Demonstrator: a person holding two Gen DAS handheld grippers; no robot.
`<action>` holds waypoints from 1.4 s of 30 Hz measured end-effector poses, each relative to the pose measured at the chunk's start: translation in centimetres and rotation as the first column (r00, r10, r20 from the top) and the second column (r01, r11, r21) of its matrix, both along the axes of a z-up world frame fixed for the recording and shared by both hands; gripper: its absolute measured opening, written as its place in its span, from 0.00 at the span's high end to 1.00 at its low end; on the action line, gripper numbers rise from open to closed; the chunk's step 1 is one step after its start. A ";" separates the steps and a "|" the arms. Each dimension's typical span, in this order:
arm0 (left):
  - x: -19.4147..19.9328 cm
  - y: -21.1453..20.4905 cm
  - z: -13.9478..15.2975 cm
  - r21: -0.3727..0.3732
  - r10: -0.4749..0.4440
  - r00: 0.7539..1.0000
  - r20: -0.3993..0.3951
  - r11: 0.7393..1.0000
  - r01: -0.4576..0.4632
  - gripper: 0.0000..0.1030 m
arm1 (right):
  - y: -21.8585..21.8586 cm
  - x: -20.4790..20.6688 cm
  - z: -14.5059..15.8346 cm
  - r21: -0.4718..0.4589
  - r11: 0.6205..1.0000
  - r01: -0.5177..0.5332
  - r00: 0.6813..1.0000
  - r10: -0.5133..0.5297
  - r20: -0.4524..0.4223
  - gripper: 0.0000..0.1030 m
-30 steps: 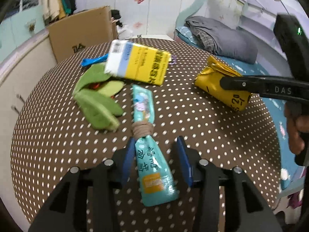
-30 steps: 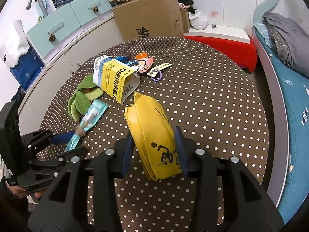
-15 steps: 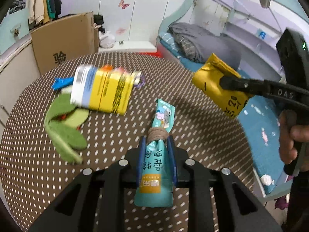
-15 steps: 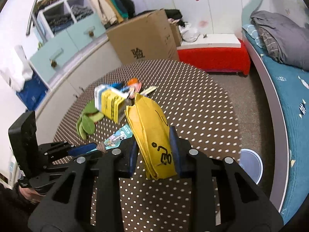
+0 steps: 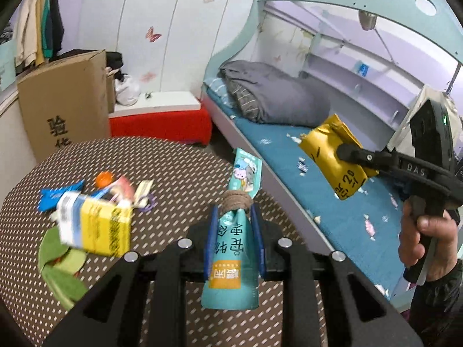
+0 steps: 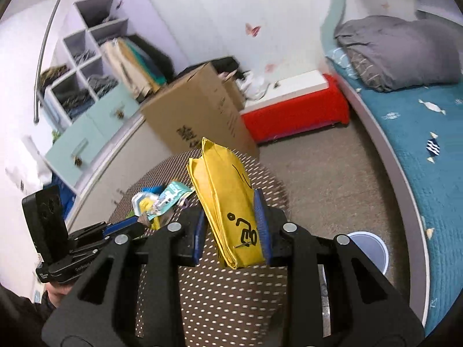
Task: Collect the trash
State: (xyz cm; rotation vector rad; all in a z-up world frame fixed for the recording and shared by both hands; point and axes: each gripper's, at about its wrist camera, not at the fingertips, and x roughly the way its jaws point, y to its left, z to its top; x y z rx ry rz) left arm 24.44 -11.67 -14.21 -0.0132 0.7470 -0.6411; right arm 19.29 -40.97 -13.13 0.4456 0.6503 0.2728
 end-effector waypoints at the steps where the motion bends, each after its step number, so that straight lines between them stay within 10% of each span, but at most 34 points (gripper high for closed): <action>1: 0.2 -0.5 0.3 -0.007 -0.007 1.000 0.003 1.000 0.007 0.79 | -0.8 -0.2 0.1 0.007 1.000 0.019 1.000 -0.019 0.004 0.71; 13: 2.8 -8.8 0.8 -0.058 -0.092 0.995 -0.026 0.994 0.090 0.79 | -10.4 -1.8 -1.4 0.060 0.962 0.265 0.964 -0.264 -0.031 0.71; 25: 4.9 -18.5 -3.0 0.015 -0.157 0.979 -0.127 0.987 0.160 0.79 | -16.1 1.2 -10.1 0.114 0.910 0.399 0.903 -0.369 -0.220 0.71; 30: 5.6 -22.3 -5.6 0.081 -0.173 0.970 -0.172 0.979 0.189 0.79 | -18.0 3.0 -16.3 0.170 0.879 0.445 0.865 -0.373 -0.334 0.34; 42: 7.3 -28.6 -12.3 0.210 -0.206 0.934 -0.292 0.939 0.273 0.78 | -21.2 -0.2 -17.9 0.211 0.830 0.516 0.830 -0.425 -0.361 0.24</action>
